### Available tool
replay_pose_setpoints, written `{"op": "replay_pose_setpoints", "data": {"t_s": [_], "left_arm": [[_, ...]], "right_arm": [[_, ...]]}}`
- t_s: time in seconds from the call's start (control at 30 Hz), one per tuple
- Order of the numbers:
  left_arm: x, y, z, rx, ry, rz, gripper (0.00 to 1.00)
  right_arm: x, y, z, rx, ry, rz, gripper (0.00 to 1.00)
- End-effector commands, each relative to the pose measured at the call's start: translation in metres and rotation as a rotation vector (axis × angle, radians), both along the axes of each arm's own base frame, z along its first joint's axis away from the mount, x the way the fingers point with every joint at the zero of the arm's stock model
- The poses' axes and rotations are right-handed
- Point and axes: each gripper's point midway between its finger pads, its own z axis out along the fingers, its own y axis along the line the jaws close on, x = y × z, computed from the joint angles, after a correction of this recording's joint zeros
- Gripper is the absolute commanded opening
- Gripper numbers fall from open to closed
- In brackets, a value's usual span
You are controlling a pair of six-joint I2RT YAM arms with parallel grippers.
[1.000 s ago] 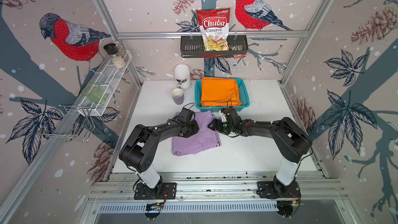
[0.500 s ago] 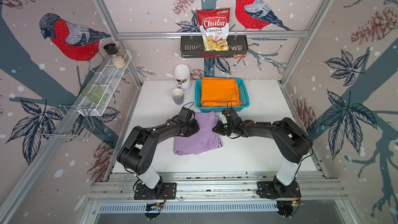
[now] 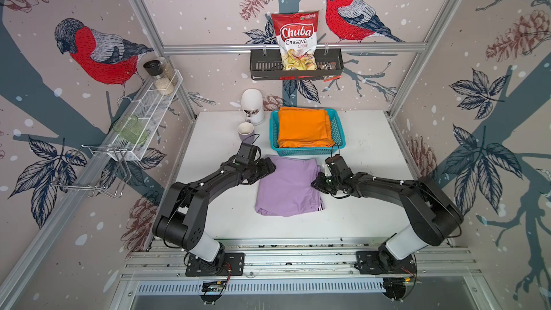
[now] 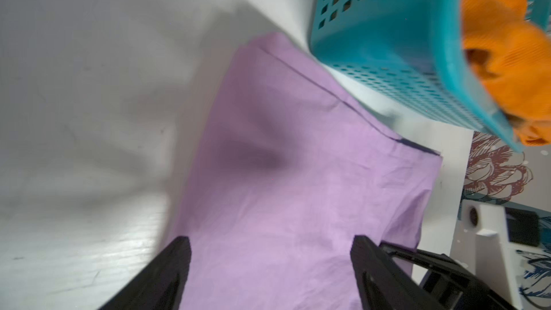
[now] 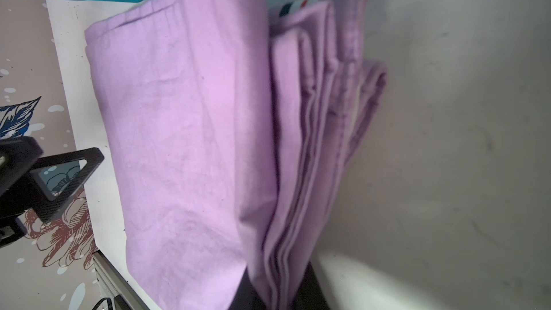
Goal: Put the folded long pants in the basket
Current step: Pick up the long pant at the center of the board.
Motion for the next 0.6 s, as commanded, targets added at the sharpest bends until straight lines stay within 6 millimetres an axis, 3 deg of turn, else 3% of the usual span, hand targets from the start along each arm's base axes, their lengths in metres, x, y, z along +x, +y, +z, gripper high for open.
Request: {"op": "replay_pose_setpoints", "data": {"t_s": [0.0,0.17,0.33,0.57], "left_arm": [[0.001,0.001,-0.006,-0.016,-0.031,-0.023,0.86],[-0.009,0.016,-0.024,0.011,-0.012,-0.005,0.8],[-0.02,0.008,-0.036,-0.056,0.027,-0.023,0.73],[-0.031,-0.006,-0.039,-0.137,0.043,-0.048,0.46]], "right_arm": [[0.001,0.0,0.001,-0.002,-0.016,0.017,0.0],[0.002,0.0,0.0,-0.001,-0.014,0.016,0.0],[0.005,0.003,0.0,0.006,-0.013,0.017,0.0],[0.006,0.006,-0.004,0.016,-0.001,0.011,0.0]]}}
